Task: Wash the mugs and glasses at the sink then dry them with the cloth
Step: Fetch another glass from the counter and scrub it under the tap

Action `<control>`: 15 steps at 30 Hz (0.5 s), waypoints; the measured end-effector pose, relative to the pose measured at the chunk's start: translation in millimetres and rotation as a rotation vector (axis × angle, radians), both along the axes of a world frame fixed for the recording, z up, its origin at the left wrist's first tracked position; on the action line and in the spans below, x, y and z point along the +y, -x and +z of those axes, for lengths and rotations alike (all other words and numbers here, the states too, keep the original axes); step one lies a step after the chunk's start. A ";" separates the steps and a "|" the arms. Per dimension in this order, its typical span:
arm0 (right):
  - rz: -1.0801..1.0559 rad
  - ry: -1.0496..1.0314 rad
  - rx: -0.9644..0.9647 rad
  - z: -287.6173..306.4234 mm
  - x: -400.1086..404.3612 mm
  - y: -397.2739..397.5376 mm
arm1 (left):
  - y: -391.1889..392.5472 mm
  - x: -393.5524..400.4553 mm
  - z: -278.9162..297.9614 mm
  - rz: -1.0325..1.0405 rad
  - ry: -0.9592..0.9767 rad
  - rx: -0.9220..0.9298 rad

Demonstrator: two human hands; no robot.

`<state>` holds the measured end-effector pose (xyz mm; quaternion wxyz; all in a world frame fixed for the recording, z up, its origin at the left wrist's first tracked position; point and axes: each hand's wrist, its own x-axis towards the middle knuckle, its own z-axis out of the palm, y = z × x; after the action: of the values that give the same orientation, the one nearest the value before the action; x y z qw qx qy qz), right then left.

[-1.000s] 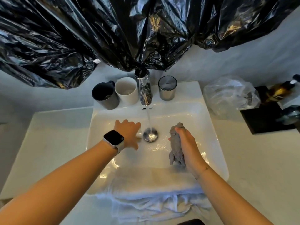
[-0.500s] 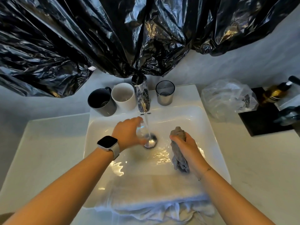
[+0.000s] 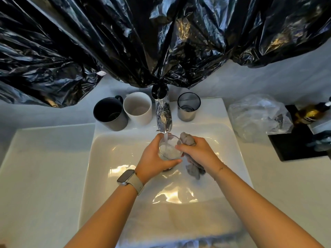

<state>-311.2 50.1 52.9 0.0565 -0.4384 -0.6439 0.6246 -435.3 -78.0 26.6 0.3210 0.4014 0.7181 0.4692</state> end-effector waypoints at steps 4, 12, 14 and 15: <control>0.004 -0.072 -0.042 -4.3 -0.7 11.5 | 4.6 -4.1 -3.7 0.014 0.028 -0.122; -0.120 0.172 0.138 -1.9 -7.0 8.3 | 5.7 -13.5 -13.4 0.332 -0.003 -1.007; -0.113 0.193 0.146 -0.7 -8.0 7.6 | 1.9 -6.5 -10.8 0.313 0.026 -1.040; -0.107 0.200 0.143 0.2 -8.6 7.1 | 0.6 -3.2 -9.9 0.317 0.038 -1.064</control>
<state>-318.3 41.5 53.1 0.0916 -0.4299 -0.5483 0.7114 -435.8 -81.1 16.7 0.5720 -0.0097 0.5170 0.6368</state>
